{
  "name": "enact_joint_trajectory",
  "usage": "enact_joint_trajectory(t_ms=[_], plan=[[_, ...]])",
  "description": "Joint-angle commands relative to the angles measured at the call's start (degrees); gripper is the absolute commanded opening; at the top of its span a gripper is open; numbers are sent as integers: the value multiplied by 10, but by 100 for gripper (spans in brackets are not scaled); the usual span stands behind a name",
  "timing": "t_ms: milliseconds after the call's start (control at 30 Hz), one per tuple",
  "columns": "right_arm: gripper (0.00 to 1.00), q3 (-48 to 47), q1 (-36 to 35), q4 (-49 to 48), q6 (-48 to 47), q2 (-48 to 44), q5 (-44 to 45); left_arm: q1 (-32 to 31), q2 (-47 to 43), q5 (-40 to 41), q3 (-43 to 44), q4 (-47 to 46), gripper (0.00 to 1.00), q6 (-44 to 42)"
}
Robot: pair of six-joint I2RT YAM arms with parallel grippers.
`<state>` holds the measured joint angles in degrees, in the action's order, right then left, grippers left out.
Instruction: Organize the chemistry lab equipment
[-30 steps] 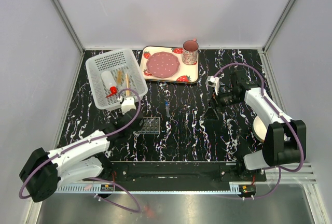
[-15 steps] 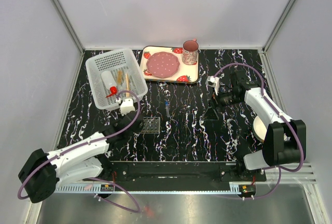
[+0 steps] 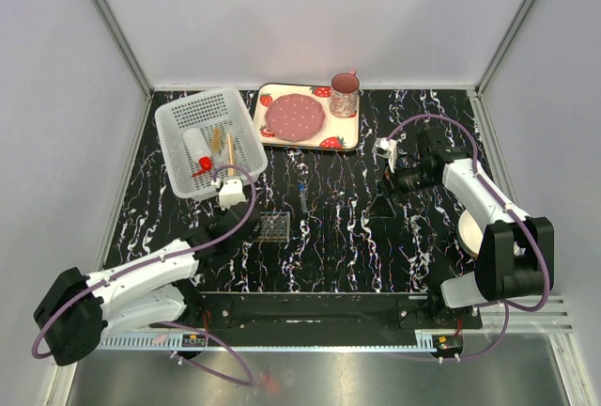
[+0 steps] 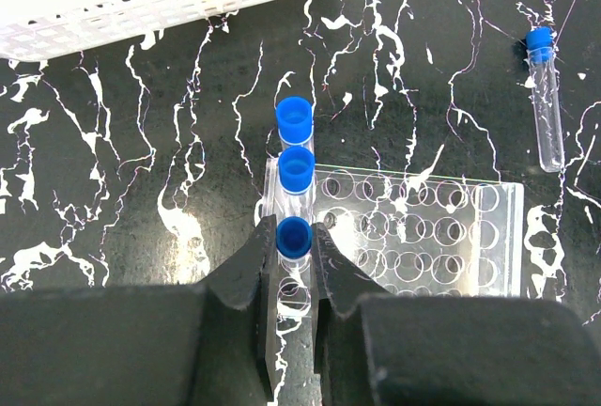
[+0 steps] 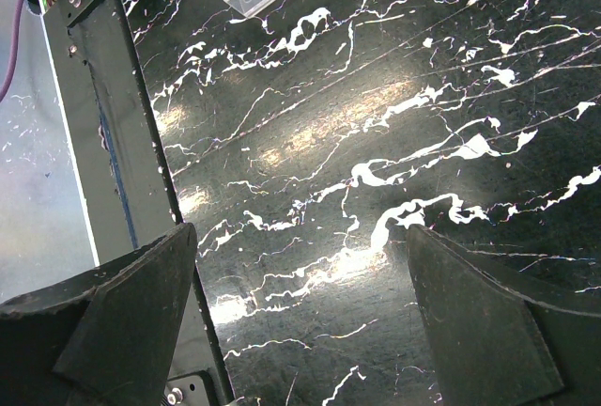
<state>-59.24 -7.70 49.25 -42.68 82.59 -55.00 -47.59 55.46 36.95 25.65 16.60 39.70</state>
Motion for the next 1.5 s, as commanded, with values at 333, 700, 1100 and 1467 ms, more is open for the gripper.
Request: enact_joint_trajectory(t_ms=[333,700,1100,1467], plan=[[97,-11,3,1,-13,6,-2,-24,39,51,21,19,15,-2],[98,-15,4,8,-16,10,-3,-29,40,52,21,25,16,6],[98,-16,4,7,-17,15,-2,-29,30,50,20,28,24,13],[98,-16,3,8,-18,16,-2,-29,-13,51,29,59,38,20]])
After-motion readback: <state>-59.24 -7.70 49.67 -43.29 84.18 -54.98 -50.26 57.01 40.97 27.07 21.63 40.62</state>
